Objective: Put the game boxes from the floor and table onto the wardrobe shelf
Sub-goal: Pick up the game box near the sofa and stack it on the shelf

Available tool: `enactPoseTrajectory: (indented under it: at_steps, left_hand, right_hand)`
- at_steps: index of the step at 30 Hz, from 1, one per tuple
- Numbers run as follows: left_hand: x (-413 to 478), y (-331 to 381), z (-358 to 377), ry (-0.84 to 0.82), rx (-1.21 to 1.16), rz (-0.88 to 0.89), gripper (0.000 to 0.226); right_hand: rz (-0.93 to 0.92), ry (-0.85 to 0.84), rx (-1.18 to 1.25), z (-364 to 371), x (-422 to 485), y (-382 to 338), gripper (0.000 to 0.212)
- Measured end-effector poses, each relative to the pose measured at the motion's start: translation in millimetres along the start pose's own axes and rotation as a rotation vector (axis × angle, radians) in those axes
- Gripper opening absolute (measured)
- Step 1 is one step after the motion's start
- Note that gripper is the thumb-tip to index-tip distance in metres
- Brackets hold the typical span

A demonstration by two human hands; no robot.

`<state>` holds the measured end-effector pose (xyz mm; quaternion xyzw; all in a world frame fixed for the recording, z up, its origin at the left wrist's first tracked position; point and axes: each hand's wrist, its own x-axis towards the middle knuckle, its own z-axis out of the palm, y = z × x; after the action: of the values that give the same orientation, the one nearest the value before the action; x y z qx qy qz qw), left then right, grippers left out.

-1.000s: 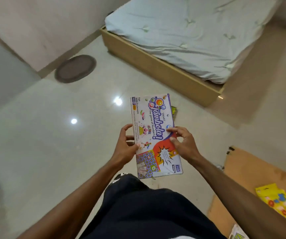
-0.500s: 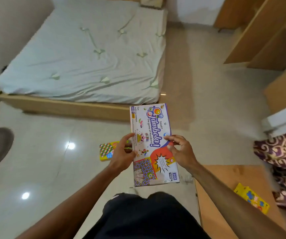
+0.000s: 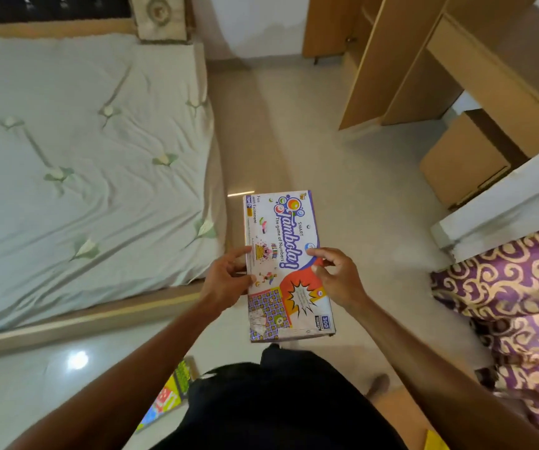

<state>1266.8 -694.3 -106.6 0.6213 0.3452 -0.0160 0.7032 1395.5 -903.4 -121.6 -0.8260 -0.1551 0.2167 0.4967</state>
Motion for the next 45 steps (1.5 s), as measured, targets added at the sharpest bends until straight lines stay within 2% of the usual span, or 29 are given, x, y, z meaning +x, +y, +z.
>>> enactPoseTrajectory:
  at_steps: [8, 14, 19, 32, 41, 45]
  left_hand:
    - [186.6, 120.2, 30.1, 0.025, 0.006, 0.042, 0.058]
    - [369.0, 211.2, 40.9, -0.029, 0.033, 0.069, 0.055]
    - [501.9, 302.0, 47.8, -0.075, 0.077, 0.05, 0.062]
    - [854.2, 512.7, 71.9, -0.059, 0.173, 0.066, 0.06]
    - [1055.0, 652.4, 97.1, -0.019, 0.192, 0.1, 0.058]
    - [1163.2, 710.5, 117.1, -0.053, 0.218, 0.109, 0.057]
  right_hand:
    - [-0.033, 0.004, -0.016, -54.1, 216.2, -39.8, 0.03]
    - [-0.006, 0.031, 0.029, -75.7, 411.8, -58.8, 0.028]
    - [0.058, 0.06, 0.03, -103.7, 556.1, -91.6, 0.026]
    - [0.032, 0.097, 0.095, -160.6, 955.1, -144.6, 0.026]
    - [0.005, 0.084, 0.061, -216.3, 1200.7, -199.8, 0.024]
    - [0.05, 0.127, 0.075, -241.9, 1311.4, -207.0, 0.023]
